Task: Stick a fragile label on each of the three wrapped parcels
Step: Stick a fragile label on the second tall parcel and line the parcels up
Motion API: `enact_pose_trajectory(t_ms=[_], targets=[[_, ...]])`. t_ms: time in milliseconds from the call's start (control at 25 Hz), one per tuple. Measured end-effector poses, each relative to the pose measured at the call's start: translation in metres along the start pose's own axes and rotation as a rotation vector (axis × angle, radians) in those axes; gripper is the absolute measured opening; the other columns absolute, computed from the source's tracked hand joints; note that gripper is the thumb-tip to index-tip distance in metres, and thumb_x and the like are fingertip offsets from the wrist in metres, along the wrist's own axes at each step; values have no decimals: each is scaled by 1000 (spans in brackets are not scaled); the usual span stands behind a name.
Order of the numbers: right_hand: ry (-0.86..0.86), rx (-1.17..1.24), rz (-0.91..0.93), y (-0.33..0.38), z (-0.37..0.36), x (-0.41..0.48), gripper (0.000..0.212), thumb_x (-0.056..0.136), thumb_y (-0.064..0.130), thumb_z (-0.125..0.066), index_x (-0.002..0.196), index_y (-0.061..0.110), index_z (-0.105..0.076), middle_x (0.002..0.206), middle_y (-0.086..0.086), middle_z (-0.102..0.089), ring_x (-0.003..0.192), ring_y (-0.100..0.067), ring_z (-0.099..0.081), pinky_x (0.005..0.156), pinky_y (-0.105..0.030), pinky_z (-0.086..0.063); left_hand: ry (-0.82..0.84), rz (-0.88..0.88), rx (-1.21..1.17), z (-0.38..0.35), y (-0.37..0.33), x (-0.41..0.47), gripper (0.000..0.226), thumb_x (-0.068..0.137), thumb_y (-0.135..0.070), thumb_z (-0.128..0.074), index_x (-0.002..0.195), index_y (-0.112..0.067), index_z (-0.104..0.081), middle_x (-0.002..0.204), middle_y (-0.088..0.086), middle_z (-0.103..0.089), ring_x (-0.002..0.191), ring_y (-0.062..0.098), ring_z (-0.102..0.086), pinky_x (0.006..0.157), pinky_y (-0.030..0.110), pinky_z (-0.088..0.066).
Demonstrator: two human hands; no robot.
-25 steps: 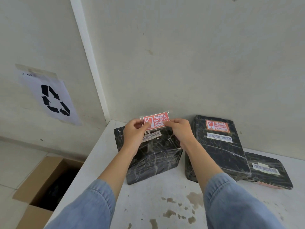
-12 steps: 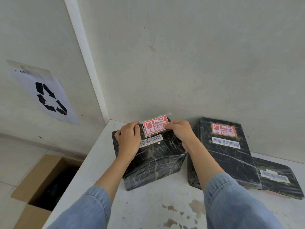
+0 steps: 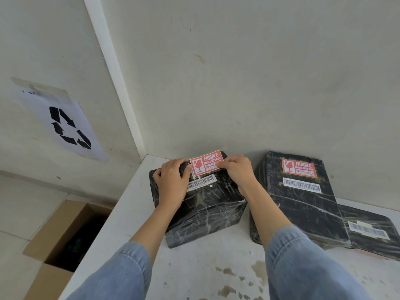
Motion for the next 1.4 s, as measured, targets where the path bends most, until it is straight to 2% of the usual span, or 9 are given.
enact_pose_trajectory(t_ms=[120, 280, 400, 520, 720, 880, 1040, 1240, 1400], targets=[[-9, 36, -1, 5, 3, -5, 24, 77, 22, -74, 54, 20, -66, 102, -14, -69, 106, -34, -62, 93, -51, -51, -17, 4, -4, 1, 0, 0, 28, 92, -33, -51, 114, -18, -61, 117, 1, -64, 116, 18, -49, 96, 33, -20], [10, 98, -6, 5, 5, -4, 18, 80, 16, -72, 64, 16, -64, 96, -15, -73, 89, -31, -71, 89, -48, -55, -29, 7, -2, 1, 0, 0, 29, 92, -32, -51, 115, -18, -62, 118, 2, -64, 117, 19, -49, 96, 33, -20], [0, 70, -11, 1, 2, -1, 19, 75, 21, -74, 58, 18, -67, 97, -15, -72, 100, -34, -66, 91, -50, -53, -36, 9, -5, 1, 1, 0, 28, 91, -33, -52, 113, -17, -62, 118, 2, -65, 116, 19, -50, 97, 34, -21], [-8, 41, -8, -3, 0, 5, 14, 68, 27, -76, 58, 20, -69, 98, -10, -71, 115, -31, -56, 95, -53, -49, -36, 10, -12, 1, 2, 0, 28, 91, -34, -52, 112, -17, -62, 118, 1, -65, 116, 18, -50, 97, 34, -21], [1, 31, -3, -1, -1, 4, 12, 69, 27, -75, 62, 20, -68, 99, -7, -70, 116, -32, -55, 97, -52, -47, -40, 22, -30, 1, 4, 1, 29, 91, -34, -52, 113, -18, -62, 118, 1, -65, 116, 17, -50, 92, 28, -17], [-30, 1, 9, 0, 2, 3, 13, 74, 22, -76, 67, 20, -65, 107, -5, -60, 117, -32, -53, 97, -51, -47, -65, 39, -78, 4, 6, 0, 27, 91, -33, -52, 110, -18, -65, 114, 0, -67, 113, 17, -52, 89, 25, -16], [-55, -45, 28, 0, 3, 6, 12, 76, 24, -75, 72, 15, -68, 96, 6, -55, 115, -30, -53, 97, -50, -47, -91, 55, -114, 7, 6, 0, 24, 90, -31, -54, 107, -18, -66, 113, 0, -68, 111, 17, -54, 89, 26, -17], [-78, -94, 25, -1, 2, 8, 15, 76, 26, -75, 73, 13, -69, 91, 5, -60, 113, -28, -56, 94, -49, -49, -85, 61, -97, 6, 6, 0, 26, 90, -32, -55, 109, -18, -65, 115, 0, -67, 113, 17, -53, 87, 24, -15], [-119, -149, 78, 7, 6, 2, 17, 80, 21, -72, 84, 4, -69, 85, 16, -43, 116, -23, -47, 101, -46, -43, -71, 36, -86, 6, 0, -1, 32, 88, -32, -58, 118, -24, -59, 118, -4, -65, 115, 16, -51, 82, 19, -10]])
Point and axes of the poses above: each hand's wrist, its own x-axis towards the middle knuckle, its own z-axis out of the back of the hand, y = z × x, the point moved 10 cm from there along x, towards the middle knuckle
